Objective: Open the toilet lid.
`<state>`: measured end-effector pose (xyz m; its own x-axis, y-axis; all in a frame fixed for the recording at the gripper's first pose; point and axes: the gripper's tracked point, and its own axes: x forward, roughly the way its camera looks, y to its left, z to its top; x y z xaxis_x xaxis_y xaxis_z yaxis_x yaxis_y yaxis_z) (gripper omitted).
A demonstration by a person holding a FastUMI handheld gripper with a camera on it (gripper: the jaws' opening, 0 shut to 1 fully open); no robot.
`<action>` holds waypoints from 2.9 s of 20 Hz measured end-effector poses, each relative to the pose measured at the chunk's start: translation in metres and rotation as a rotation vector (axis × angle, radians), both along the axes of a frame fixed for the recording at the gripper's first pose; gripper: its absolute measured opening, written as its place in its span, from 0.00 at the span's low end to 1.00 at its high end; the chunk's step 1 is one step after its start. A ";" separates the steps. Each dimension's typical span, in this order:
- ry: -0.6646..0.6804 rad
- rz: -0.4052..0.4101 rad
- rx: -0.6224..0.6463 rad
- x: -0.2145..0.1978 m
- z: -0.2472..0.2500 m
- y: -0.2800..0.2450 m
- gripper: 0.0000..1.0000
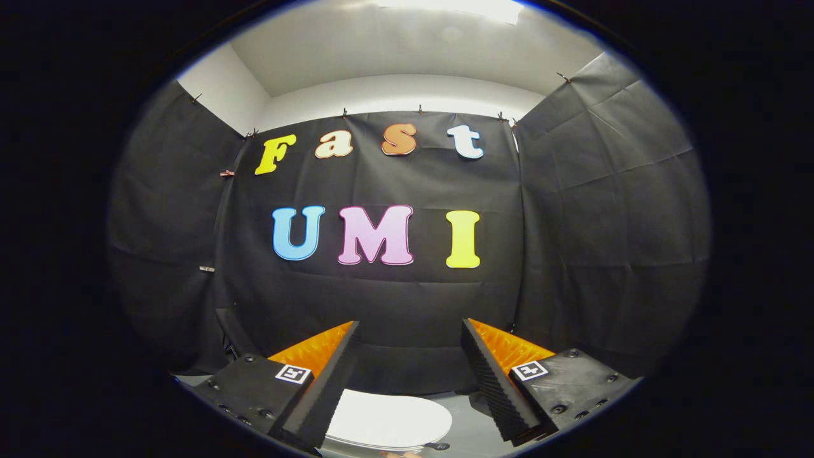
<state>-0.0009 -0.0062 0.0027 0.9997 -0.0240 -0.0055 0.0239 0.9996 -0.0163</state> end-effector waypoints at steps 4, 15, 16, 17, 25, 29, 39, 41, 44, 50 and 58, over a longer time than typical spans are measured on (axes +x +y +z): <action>0.008 -0.012 0.003 0.003 -0.003 -0.004 0.99; 0.034 -0.077 0.069 0.026 -0.020 -0.032 0.98; 0.034 -0.088 0.083 0.031 -0.023 -0.037 0.98; 0.042 -0.108 0.098 0.036 -0.030 -0.046 0.98; 0.215 -0.244 0.296 0.051 -0.146 -0.121 0.99; 0.321 -0.309 0.413 0.052 -0.224 -0.153 0.98; 0.544 -0.410 0.863 0.040 -0.414 -0.192 0.99; 0.597 -0.441 0.937 0.029 -0.448 -0.188 0.98; 0.643 -0.450 1.033 0.023 -0.484 -0.179 0.98; 0.701 -0.467 1.261 0.011 -0.539 -0.167 0.98; 0.719 -0.482 1.451 0.009 -0.592 -0.152 0.88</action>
